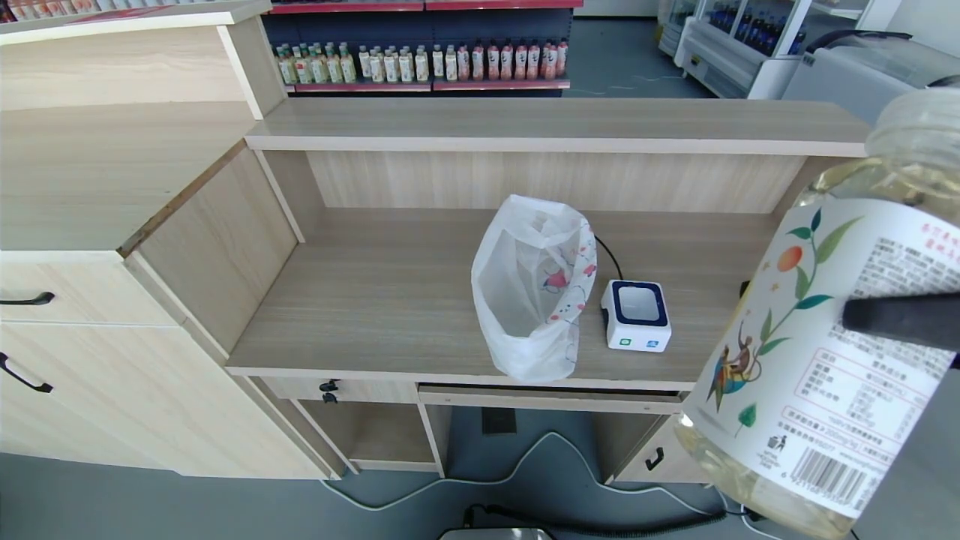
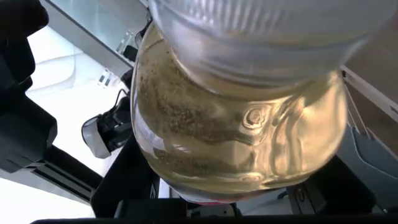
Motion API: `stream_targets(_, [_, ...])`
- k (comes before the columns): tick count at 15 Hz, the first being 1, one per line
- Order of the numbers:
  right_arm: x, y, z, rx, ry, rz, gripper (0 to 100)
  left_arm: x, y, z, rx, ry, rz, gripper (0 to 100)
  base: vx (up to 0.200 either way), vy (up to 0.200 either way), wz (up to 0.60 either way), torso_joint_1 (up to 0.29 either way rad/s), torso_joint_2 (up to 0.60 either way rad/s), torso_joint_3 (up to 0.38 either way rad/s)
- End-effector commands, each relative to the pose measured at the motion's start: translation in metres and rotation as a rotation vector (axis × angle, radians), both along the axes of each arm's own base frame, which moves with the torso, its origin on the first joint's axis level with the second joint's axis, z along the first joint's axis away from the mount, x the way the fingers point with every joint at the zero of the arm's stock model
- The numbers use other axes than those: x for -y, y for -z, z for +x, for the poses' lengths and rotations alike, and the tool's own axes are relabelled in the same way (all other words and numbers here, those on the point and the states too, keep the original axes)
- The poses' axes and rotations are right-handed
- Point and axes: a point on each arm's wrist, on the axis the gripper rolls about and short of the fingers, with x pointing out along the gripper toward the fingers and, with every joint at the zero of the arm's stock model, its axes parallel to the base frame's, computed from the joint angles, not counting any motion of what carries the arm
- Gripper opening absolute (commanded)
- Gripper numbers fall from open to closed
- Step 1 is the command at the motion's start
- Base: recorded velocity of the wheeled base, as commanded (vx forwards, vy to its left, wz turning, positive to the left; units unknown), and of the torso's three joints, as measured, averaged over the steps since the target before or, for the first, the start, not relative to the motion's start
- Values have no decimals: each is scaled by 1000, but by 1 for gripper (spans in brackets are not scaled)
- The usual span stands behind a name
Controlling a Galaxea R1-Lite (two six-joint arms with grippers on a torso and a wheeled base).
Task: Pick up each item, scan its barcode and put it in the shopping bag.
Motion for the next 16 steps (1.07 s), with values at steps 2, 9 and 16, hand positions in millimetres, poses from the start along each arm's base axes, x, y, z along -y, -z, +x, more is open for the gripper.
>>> stream_targets(2, [1, 2, 3, -8, 7, -3, 0, 0, 0, 0, 0, 0, 0, 100, 0, 0, 0, 0, 0, 0])
stream_targets(9, [7, 4, 12, -11, 58, -6, 0, 0, 0, 0, 0, 0, 0, 100, 0, 0, 0, 0, 0, 0])
stream_targets(16, [91, 48, 139, 638, 451, -317, 0, 0, 0, 0, -2, 0, 0, 100, 0, 0, 0, 0, 0, 0])
